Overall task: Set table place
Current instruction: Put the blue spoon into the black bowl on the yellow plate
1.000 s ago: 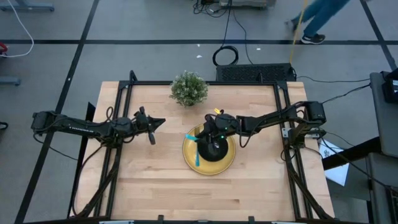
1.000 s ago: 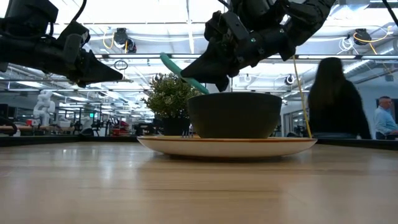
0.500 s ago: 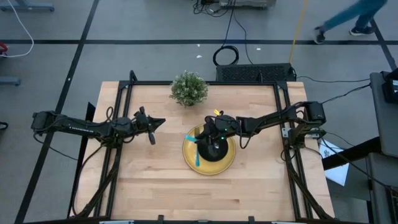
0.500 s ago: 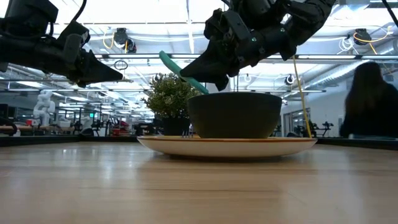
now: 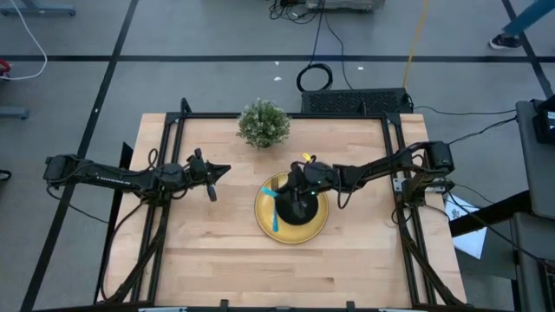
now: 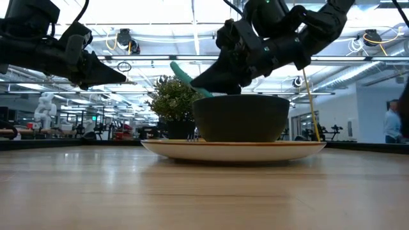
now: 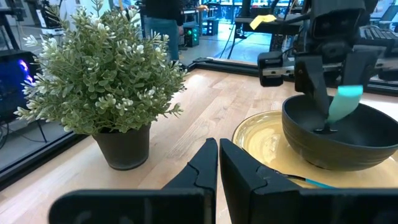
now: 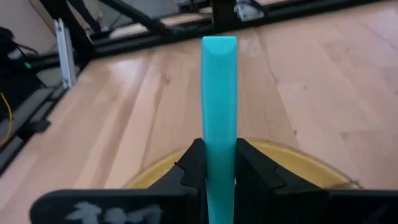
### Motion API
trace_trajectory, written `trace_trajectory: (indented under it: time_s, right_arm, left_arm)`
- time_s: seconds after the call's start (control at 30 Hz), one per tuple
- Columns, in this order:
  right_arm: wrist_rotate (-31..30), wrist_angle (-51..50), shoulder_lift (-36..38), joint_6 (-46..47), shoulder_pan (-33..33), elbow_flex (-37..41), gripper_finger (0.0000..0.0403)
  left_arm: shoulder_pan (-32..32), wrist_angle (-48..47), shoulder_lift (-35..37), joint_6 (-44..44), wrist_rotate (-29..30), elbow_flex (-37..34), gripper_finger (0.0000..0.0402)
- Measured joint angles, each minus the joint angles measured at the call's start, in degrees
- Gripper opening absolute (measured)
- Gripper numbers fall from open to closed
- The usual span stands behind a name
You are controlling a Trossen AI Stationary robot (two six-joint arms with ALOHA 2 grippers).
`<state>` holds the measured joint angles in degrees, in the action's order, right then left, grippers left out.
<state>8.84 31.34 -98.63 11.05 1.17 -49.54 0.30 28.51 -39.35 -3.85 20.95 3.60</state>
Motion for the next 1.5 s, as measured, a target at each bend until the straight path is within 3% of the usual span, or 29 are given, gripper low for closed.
trace_trajectory:
  time_s: [0.67, 1.5]
  right_arm:
    - [-2.97, -4.82, 0.00, -7.24, -0.84, 0.00, 0.0047]
    - [-3.11, -6.43, 0.00, -8.31, -0.94, 0.00, 0.0047]
  left_arm:
    - [0.00, 0.04, 0.00, -0.91, 0.00, 0.00, 0.0024]
    - [0.00, 0.04, 0.00, -0.93, 0.00, 0.00, 0.0024]
